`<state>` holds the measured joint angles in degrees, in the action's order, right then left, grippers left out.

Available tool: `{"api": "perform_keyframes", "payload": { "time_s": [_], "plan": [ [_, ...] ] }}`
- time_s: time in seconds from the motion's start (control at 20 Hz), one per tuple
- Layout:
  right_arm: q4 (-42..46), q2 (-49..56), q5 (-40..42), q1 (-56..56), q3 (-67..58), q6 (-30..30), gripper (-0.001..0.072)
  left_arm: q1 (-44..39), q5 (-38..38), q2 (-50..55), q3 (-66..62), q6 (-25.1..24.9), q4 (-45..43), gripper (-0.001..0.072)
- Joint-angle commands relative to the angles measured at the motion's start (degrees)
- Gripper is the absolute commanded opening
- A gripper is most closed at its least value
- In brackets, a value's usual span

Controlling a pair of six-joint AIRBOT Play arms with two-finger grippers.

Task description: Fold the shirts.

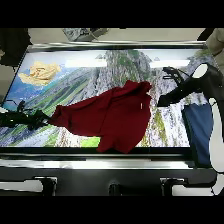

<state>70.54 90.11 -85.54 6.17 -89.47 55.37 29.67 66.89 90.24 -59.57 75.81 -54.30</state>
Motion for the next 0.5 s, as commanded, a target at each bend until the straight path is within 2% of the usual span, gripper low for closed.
{"api": "perform_keyframes", "payload": {
  "time_s": [0.0,0.05,0.25,0.3,0.45],
  "plan": [
    [0.1,-0.1,-2.9,-0.1,0.2,-1.0,0.0507,-0.7,-7.3,0.1,1.4,-0.9,1.7,0.0453],
    [0.1,-0.1,-3.6,-0.1,0.2,-1.0,0.0507,-1.0,-8.1,0.1,1.4,-0.8,1.6,0.0432],
    [-1.0,-0.9,-5.7,-0.1,4.1,-1.0,0.0508,-2.1,-8.9,0.3,1.5,0.9,-1.6,0.0057],
    [-1.6,-1.9,-5.3,-0.1,7.3,-1.0,0.0509,-2.1,-8.5,0.3,1.5,0.9,-1.8,0.0025],
    [-7.3,-6.3,0.6,-0.1,21.3,-1.2,0.0512,-2.1,-7.9,-0.8,1.5,0.1,-1.8,0.0024]
  ]
}}
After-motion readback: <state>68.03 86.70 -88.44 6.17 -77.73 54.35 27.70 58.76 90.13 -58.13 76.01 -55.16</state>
